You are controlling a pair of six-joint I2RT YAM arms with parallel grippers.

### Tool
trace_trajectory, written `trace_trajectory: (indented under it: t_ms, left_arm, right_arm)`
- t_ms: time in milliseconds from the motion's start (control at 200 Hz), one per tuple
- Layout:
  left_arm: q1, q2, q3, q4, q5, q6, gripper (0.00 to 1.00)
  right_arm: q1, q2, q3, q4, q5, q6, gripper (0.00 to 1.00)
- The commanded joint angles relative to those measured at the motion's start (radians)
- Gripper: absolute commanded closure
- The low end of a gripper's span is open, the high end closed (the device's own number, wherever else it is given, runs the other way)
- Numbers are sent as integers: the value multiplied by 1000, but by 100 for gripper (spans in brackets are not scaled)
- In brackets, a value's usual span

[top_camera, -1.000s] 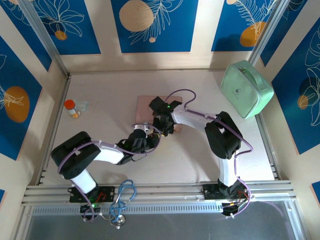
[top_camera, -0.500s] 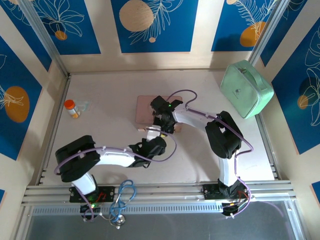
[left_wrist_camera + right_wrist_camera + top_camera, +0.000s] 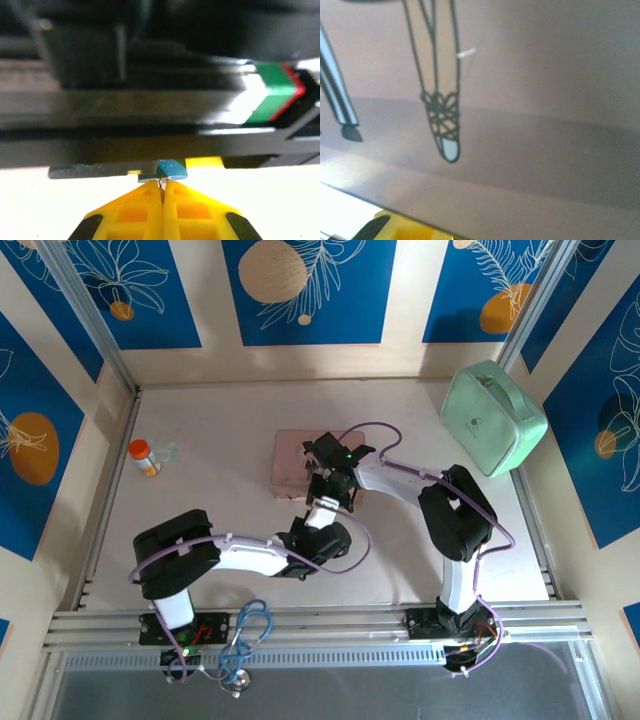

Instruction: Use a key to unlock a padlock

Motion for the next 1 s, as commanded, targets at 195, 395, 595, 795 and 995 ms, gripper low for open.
trace_trajectory:
  t_ms: [195,395,595,795,995]
  left_arm:
    - [10,-321,-31,-148,226,-128,0]
    - [128,-592,-65,-422,288,-310,0]
    - [312,-699,-48,-496,463,-371,0]
    - [334,-700,-33,-454,518,-337,3]
    - [348,-688,-26,-435,577,-363,10]
  right_arm:
    - [57,14,-113,3,-60,60,99]
    - [63,16,-149,43,-8,35,96]
    - [77,39,-156,37,4,32,93]
    - [81,57,-127,-27,33,39,88]
    - [105,74,-76,-95,81,31,81]
